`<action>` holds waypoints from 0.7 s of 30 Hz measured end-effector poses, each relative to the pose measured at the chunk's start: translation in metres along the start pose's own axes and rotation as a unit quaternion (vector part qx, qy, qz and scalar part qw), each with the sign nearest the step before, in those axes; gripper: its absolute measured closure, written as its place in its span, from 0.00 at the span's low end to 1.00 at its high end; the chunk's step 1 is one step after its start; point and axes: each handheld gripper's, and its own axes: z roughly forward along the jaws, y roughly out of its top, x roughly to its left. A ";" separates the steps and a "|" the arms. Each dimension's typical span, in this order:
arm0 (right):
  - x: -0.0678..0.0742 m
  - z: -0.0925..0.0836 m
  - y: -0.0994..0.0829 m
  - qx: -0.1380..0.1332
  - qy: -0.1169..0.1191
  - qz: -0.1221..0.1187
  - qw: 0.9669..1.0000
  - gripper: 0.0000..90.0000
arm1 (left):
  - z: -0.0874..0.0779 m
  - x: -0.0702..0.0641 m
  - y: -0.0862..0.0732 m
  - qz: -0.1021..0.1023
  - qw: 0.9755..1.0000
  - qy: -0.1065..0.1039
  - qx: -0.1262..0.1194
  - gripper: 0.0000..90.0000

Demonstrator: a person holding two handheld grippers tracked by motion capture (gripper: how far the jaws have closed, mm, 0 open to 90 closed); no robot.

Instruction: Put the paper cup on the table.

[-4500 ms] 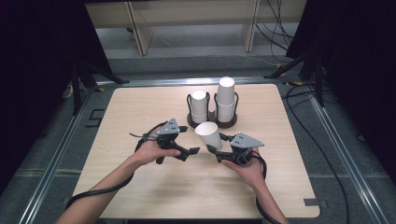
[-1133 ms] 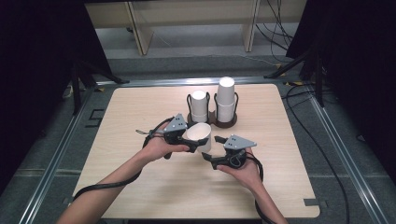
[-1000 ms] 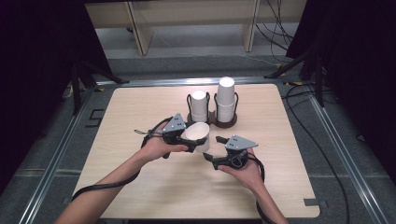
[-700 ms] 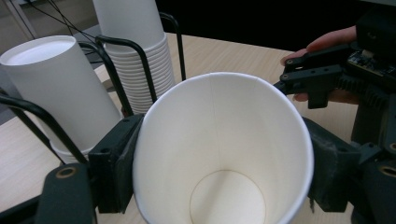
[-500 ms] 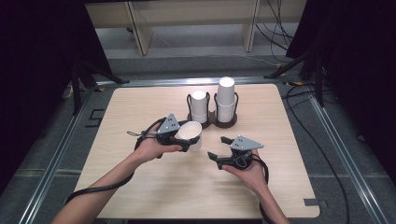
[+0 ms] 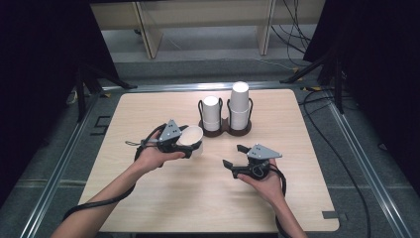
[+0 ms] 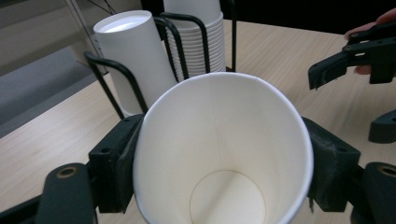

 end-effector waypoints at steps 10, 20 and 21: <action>-0.002 -0.002 -0.002 0.008 -0.013 0.018 1.000 0.22 | -0.008 0.013 -0.009 -0.006 0.999 0.036 0.016 0.27; -0.006 -0.002 -0.004 -0.004 -0.019 0.020 1.000 0.23 | -0.015 0.030 -0.017 -0.019 0.996 0.083 0.038 0.27; -0.005 -0.002 -0.004 -0.003 -0.019 0.026 0.999 0.23 | -0.015 0.031 -0.018 -0.021 0.995 0.091 0.040 0.27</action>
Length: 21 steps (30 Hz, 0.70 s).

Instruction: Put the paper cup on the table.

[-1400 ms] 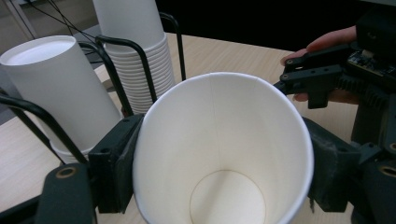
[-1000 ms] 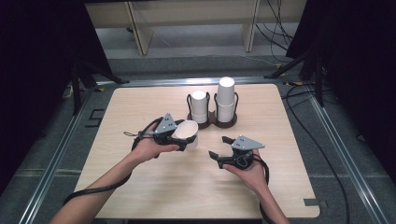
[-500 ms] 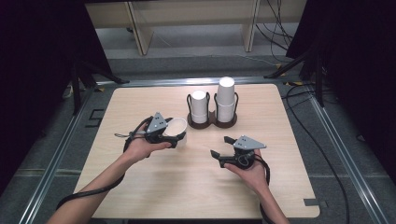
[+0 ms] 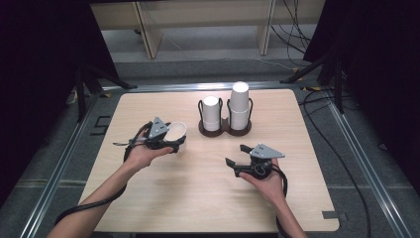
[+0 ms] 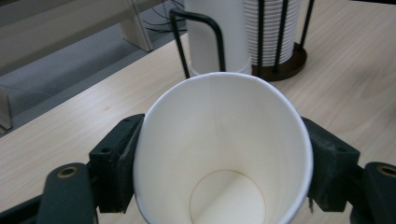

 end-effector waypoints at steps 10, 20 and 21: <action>-0.002 -0.001 0.000 0.004 -0.005 -0.012 1.000 0.23 | 0.008 0.024 -0.009 -0.015 0.998 0.054 0.023 0.27; -0.003 -0.001 0.001 0.003 -0.005 -0.014 1.000 0.23 | 0.015 0.034 -0.014 -0.017 0.995 0.089 0.046 0.27; -0.003 -0.001 0.001 0.003 -0.005 -0.014 1.000 0.23 | 0.016 0.035 -0.015 -0.015 0.995 0.091 0.048 0.27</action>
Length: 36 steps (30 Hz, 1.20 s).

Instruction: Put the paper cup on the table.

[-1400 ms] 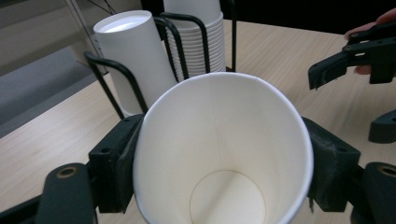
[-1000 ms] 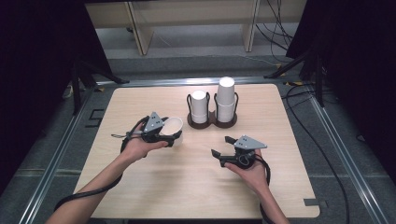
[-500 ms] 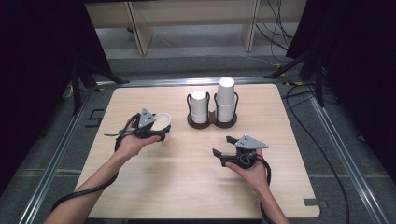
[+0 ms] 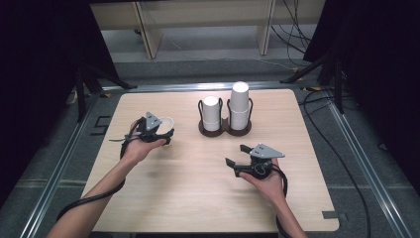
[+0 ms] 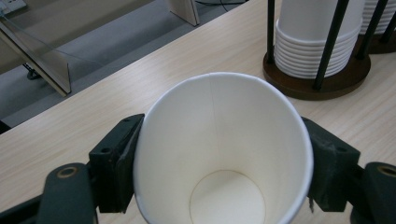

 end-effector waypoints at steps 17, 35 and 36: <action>0.002 0.000 0.000 0.009 0.009 0.019 1.000 0.21 | 0.010 0.001 -0.003 -0.021 1.000 0.003 0.012 0.25; 0.000 0.001 -0.002 0.004 0.005 0.009 1.000 0.18 | 0.014 0.005 -0.010 -0.039 0.999 -0.001 0.019 0.17; 0.000 0.001 -0.002 0.004 0.004 0.008 1.000 0.18 | 0.014 0.005 -0.010 -0.039 0.999 -0.003 0.017 0.16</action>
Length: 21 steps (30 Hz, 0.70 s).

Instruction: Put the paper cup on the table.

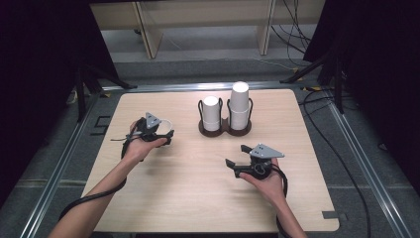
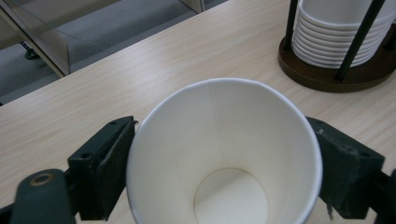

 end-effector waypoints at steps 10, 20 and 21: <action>0.000 -0.001 0.000 0.005 0.003 0.012 1.000 0.18 | -0.007 0.003 -0.001 -0.012 1.000 0.008 -0.019 0.05; -0.005 -0.008 -0.002 0.000 -0.012 0.006 1.000 0.17 | -0.044 0.004 -0.010 -0.027 0.998 0.010 -0.061 0.01; -0.005 -0.008 -0.002 0.002 -0.013 0.007 1.000 0.17 | -0.048 0.004 -0.011 -0.028 0.997 0.009 -0.065 0.01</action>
